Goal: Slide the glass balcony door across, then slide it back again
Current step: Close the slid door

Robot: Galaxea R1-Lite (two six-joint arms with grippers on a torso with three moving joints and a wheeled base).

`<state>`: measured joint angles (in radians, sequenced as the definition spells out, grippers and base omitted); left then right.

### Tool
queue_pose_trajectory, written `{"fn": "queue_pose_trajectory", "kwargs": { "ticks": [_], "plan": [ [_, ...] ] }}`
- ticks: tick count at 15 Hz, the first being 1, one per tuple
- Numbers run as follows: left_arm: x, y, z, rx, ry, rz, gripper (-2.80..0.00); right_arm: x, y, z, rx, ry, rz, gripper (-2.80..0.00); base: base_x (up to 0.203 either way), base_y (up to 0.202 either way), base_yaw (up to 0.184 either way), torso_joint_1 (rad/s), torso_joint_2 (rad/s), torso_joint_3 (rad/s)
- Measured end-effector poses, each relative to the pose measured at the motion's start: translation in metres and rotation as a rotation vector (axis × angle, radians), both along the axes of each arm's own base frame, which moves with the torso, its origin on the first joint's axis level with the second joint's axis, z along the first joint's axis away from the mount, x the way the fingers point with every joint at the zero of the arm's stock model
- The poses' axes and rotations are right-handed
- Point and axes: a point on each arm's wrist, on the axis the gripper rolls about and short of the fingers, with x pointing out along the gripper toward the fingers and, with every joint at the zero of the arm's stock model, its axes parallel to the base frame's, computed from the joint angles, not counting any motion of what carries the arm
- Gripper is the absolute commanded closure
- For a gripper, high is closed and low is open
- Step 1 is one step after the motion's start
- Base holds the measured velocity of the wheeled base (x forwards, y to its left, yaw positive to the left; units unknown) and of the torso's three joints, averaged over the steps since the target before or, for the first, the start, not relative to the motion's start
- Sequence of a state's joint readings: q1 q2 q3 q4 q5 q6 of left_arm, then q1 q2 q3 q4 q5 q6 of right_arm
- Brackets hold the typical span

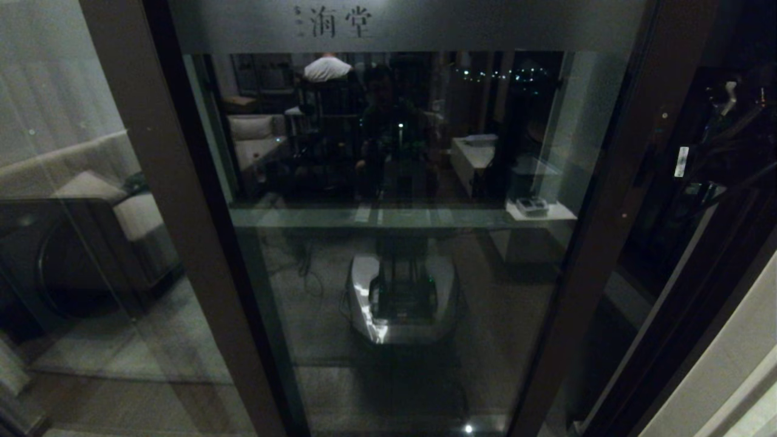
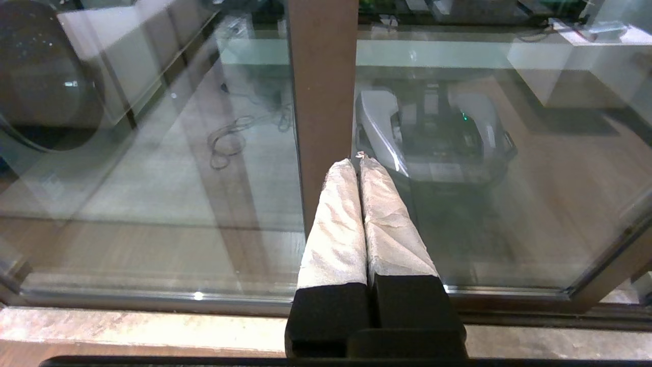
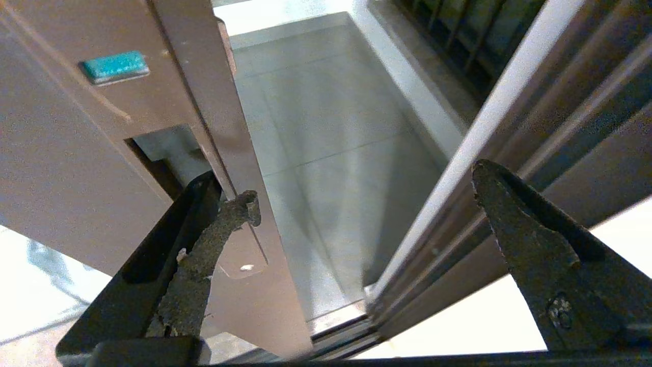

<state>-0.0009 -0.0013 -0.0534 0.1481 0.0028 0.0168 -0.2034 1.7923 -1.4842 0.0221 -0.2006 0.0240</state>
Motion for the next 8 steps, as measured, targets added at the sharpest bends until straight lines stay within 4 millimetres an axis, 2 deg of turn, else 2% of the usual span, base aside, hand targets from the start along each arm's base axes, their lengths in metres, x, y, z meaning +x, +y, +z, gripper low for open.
{"fn": "queue_pose_trajectory", "kwargs": {
  "ticks": [8],
  "plan": [
    [0.0,0.0,0.0,0.0,0.0,0.0,0.0,0.0,-0.028,-0.003,-0.029,-0.002,-0.044,-2.8,0.0,0.0,0.0,0.0,0.0,0.0]
  ]
}}
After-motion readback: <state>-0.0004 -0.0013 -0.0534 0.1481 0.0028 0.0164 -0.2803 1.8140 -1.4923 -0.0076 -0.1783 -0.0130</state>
